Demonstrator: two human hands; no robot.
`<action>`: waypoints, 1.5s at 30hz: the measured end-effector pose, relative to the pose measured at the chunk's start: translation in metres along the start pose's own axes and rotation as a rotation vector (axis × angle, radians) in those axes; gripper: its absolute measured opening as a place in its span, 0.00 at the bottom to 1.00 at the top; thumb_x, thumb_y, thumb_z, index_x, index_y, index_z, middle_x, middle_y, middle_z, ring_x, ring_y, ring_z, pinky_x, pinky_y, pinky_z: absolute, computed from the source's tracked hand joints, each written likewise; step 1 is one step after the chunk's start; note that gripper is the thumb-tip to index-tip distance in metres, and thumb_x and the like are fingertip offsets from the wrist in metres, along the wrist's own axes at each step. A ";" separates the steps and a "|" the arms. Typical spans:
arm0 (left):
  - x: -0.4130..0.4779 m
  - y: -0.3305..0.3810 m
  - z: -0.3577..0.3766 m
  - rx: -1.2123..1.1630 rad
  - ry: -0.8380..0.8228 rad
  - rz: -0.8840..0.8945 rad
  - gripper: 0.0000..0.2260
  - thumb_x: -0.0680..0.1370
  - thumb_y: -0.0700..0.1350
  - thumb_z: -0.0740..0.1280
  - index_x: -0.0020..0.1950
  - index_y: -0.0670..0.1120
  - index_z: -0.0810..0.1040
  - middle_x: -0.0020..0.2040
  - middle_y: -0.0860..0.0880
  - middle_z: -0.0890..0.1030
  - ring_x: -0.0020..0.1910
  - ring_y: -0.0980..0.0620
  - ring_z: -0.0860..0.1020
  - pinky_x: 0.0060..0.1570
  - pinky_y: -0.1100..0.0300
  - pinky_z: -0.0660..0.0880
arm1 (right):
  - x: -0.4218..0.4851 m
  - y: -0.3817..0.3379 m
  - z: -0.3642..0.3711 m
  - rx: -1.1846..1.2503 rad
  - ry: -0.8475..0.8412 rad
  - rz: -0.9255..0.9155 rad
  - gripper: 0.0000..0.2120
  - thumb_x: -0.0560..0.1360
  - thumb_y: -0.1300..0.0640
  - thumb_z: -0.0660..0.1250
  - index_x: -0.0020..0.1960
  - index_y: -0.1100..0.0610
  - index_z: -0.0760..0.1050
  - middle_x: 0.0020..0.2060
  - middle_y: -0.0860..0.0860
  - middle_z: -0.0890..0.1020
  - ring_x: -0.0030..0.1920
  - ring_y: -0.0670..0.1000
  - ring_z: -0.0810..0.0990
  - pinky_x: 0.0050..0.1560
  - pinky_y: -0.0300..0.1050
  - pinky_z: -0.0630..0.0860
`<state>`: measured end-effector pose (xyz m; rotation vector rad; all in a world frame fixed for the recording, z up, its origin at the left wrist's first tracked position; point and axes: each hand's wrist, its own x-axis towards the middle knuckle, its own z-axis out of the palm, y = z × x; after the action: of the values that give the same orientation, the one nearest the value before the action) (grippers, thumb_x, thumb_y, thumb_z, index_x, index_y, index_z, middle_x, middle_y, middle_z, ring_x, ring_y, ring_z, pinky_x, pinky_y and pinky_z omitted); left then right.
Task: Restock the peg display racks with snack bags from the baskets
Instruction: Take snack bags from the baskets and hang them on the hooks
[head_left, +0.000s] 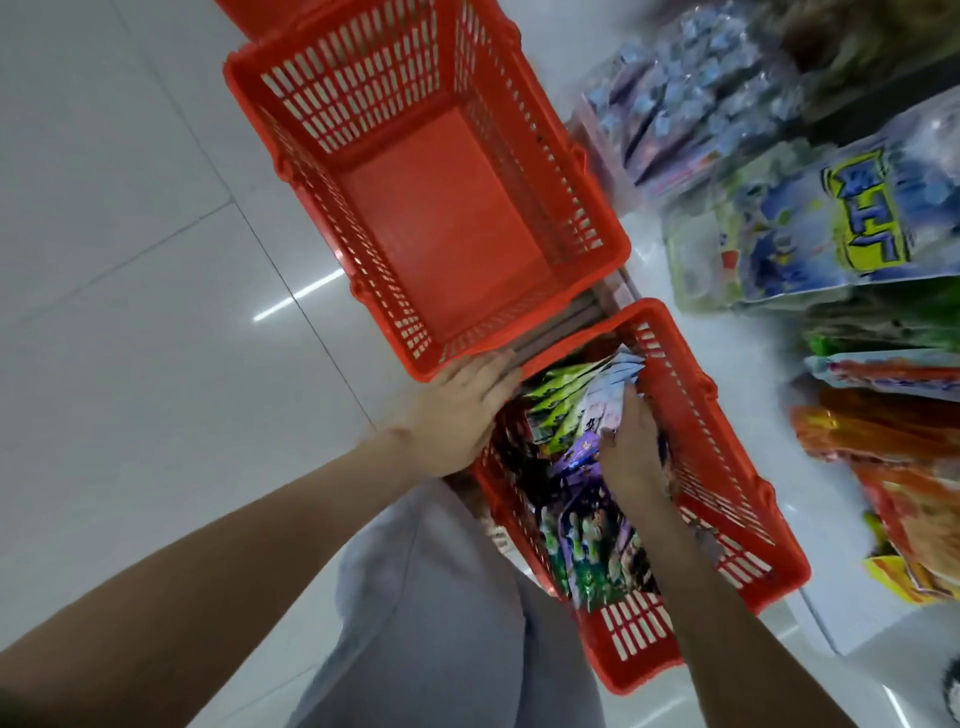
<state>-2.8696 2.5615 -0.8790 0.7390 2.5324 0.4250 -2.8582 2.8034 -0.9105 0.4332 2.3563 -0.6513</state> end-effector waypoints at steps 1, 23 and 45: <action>0.012 0.001 0.012 0.049 0.031 0.041 0.28 0.71 0.46 0.62 0.70 0.39 0.70 0.69 0.38 0.71 0.66 0.40 0.73 0.65 0.44 0.70 | 0.020 0.007 -0.001 -0.021 0.033 0.020 0.32 0.80 0.66 0.59 0.78 0.58 0.46 0.77 0.57 0.52 0.76 0.56 0.52 0.70 0.48 0.60; 0.010 0.051 -0.098 -0.257 0.110 0.065 0.23 0.76 0.49 0.63 0.68 0.39 0.71 0.66 0.38 0.74 0.62 0.37 0.75 0.62 0.43 0.73 | -0.053 -0.074 -0.129 -0.447 0.159 -0.574 0.15 0.57 0.72 0.75 0.39 0.61 0.75 0.32 0.56 0.77 0.34 0.58 0.78 0.35 0.45 0.74; -0.093 0.209 -0.638 -0.907 0.460 0.042 0.12 0.78 0.53 0.66 0.53 0.45 0.81 0.35 0.43 0.79 0.28 0.53 0.73 0.33 0.60 0.68 | -0.371 -0.331 -0.518 0.560 0.674 -0.458 0.23 0.69 0.49 0.76 0.57 0.51 0.69 0.51 0.47 0.77 0.52 0.50 0.77 0.53 0.47 0.74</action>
<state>-3.0383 2.5757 -0.2223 0.3475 2.2979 1.7574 -2.9949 2.7669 -0.2065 0.3878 2.9139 -1.6089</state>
